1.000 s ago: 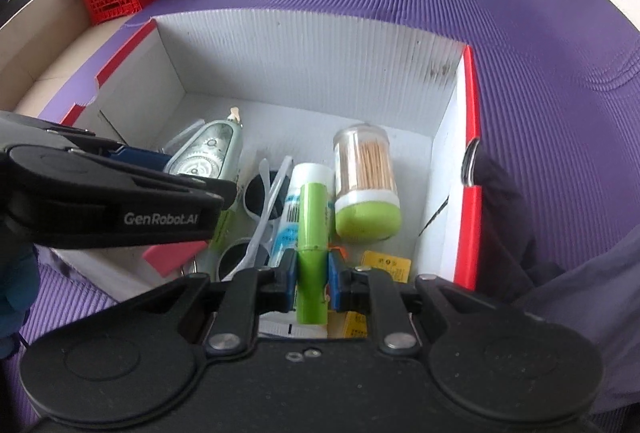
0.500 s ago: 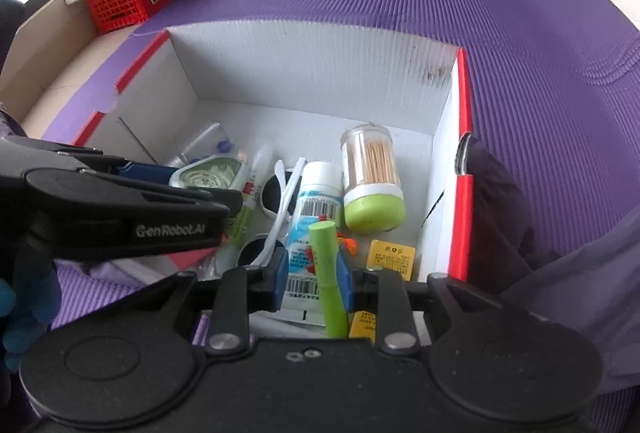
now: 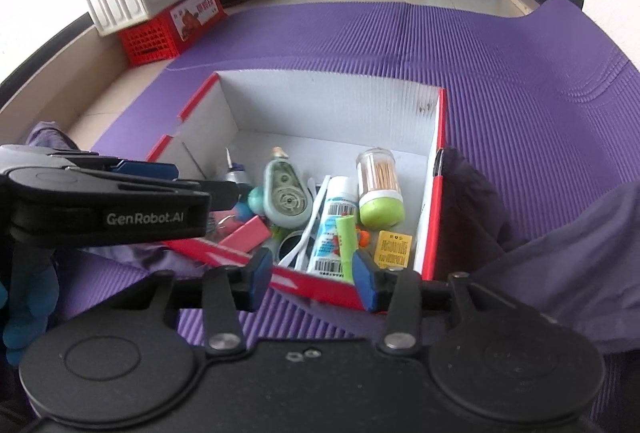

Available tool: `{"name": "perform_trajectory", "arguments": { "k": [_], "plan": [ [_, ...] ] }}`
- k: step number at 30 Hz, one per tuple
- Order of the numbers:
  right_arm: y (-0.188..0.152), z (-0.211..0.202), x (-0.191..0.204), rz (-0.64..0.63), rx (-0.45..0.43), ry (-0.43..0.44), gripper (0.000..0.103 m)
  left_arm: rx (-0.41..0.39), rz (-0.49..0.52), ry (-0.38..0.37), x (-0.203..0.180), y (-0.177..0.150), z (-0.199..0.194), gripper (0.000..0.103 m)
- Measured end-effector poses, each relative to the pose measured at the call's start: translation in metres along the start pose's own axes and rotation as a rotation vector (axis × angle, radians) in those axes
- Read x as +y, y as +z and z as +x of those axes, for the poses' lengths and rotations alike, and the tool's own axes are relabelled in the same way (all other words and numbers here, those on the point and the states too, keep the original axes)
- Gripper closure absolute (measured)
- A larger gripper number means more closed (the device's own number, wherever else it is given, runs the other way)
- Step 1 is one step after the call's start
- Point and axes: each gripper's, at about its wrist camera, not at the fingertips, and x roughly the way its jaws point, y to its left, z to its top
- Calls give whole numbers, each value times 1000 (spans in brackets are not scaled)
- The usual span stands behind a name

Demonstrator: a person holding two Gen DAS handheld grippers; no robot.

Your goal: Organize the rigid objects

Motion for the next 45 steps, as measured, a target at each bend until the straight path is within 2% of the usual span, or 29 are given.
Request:
{"name": "perform_trajectory", "arguments": {
  "k": [2,4,8,13,15,17,21,23,27,29,31,36,40,45],
  "plan": [
    [-3,-11,2,4,-21,8,55,-20,8,5,-2,-4,-14,38],
    [-6,-23,2,4,-44,14,53,-51,3,19,-4,-10,-29,38],
    [-12,-46,6,8,-101,39,41,-91,-10,53,-8,-23,-55,38],
    [-24,-69,12,-15,-150,49,37,-124,-25,89,-6,-37,-80,37],
    [-30,-78,14,-22,-172,45,29,-138,-39,110,-3,-42,-90,35],
    [-35,-86,14,-28,-190,44,26,-153,-44,121,-1,-47,-99,31],
    [-44,-100,13,-27,-225,53,14,-163,-62,123,3,-56,-114,30],
    [-47,-107,14,-32,-244,50,11,-171,-69,128,3,-60,-120,20],
    [-55,-122,14,-41,-287,57,3,-181,-81,119,1,-71,-130,17],
    [-58,-128,12,-29,-309,70,0,-172,-86,117,-1,-76,-132,7],
    [-60,-133,12,-17,-329,77,0,-162,-90,105,-3,-82,-133,1],
    [-68,-143,10,-2,-356,96,0,-173,-82,109,-11,-95,-140,1],
    [-73,-144,10,1,-351,102,0,-218,-31,191,-24,-102,-147,1],
    [-77,-146,10,15,-350,106,0,-190,-75,153,-19,-102,-146,1]
  ]
}}
